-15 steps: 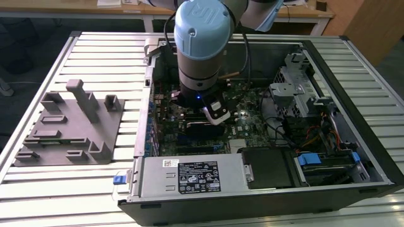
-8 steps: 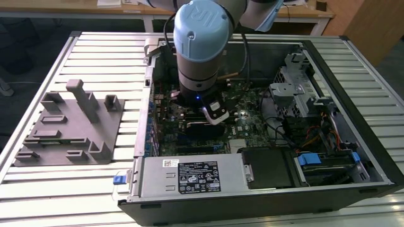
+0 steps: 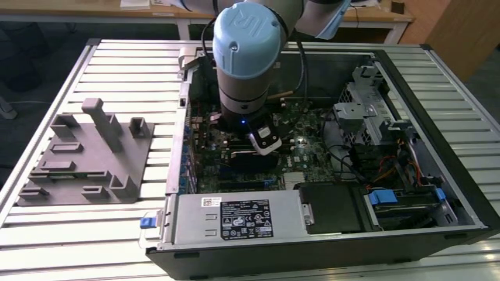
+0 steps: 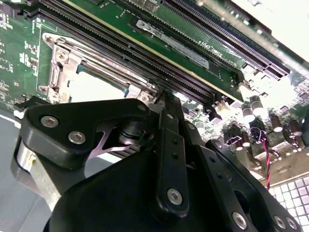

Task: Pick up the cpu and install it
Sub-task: 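Install the second cpu locking lever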

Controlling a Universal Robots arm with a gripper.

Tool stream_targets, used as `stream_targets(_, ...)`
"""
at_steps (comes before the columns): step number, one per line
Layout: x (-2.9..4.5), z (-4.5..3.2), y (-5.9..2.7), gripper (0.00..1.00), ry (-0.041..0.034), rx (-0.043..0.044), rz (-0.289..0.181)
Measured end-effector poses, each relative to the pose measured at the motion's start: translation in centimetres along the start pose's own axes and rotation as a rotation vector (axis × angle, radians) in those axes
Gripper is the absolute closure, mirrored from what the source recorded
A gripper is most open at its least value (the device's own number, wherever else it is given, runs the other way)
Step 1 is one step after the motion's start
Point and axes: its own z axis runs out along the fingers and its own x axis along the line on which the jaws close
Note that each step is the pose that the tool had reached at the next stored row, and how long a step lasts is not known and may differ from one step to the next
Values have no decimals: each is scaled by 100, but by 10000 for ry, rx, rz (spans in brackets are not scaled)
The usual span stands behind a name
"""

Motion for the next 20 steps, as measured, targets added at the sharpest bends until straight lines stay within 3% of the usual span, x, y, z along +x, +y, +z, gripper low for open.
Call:
stream_targets(14,44,17,17,89,-19,6,-7)
stream_targets(20,44,-71,58,89,-26,40,12)
